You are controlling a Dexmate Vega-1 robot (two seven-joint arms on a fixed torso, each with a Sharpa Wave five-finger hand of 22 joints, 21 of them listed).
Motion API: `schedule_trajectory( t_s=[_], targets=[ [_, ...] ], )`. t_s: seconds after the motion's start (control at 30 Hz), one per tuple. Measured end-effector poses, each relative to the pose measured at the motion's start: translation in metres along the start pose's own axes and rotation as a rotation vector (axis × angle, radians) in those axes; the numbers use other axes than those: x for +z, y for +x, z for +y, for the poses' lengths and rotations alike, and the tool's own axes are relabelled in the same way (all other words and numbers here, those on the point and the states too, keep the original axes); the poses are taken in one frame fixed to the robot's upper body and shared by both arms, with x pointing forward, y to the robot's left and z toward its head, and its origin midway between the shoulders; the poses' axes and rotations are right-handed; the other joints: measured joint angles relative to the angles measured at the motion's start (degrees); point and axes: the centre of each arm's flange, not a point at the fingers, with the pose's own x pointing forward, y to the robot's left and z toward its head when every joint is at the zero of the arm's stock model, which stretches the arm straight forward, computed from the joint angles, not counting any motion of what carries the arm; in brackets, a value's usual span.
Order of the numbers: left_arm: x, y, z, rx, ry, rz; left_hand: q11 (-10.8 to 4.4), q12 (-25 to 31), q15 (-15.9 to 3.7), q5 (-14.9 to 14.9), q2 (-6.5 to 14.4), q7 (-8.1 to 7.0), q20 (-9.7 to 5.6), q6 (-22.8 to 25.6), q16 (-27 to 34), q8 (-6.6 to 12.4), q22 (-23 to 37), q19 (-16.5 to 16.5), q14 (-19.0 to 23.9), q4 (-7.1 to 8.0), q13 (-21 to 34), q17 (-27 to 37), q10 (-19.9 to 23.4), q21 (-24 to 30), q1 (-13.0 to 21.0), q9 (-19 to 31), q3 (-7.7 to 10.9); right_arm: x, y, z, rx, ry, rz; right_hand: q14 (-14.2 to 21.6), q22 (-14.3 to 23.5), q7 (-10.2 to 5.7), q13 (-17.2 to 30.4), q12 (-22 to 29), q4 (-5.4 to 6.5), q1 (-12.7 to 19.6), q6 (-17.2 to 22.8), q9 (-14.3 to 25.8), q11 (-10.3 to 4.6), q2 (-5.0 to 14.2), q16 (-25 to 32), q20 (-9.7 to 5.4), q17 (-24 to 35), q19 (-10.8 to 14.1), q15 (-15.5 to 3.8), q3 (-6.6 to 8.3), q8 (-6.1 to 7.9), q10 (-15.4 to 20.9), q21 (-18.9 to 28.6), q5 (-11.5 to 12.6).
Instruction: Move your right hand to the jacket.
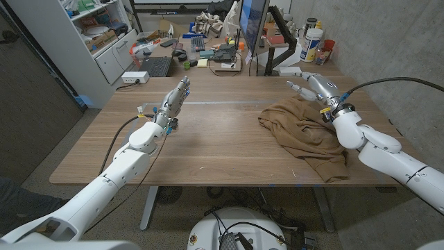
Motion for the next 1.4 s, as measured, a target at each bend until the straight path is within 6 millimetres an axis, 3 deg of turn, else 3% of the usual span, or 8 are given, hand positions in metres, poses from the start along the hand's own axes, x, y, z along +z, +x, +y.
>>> schedule_trajectory(
  t_s=[0.33,1.4],
  targets=[
    [0.0,0.002,0.002,0.0,0.002,0.0,0.0,0.0,0.0,0.0,0.0,0.0,0.0,0.0,0.0,0.0,0.0,0.0,0.0,-0.21,0.0,0.0,0.0,0.0,0.0,0.0,-0.21,0.001,0.002,0.007,0.027,-0.027,0.003,-0.31,0.0,-0.41,0.0,-0.24,0.0,0.0,-0.41,0.0,-0.09,0.0,0.0,0.61,0.0,-0.62,0.31,0.0,-0.44,-0.55,-0.44,0.41],
    [-0.002,0.004,0.009,-0.003,-0.004,0.0,0.0,0.0,0.01,0.0,0.23,0.21,0.19,0.2,0.0,0.0,0.0,-0.82,0.01,-0.07,0.0,0.0,0.0,-0.21,0.23,0.0,-0.39,0.005,0.004,0.025,0.123,-0.085,0.016,-0.31,0.0,-0.72,0.0,-0.67,-0.01,-0.48,-0.72,0.0,-0.02,0.03,0.02,0.6,0.12,-0.6,0.31,-0.47,-0.44,-0.64,-1.49,0.41]
  ],
)
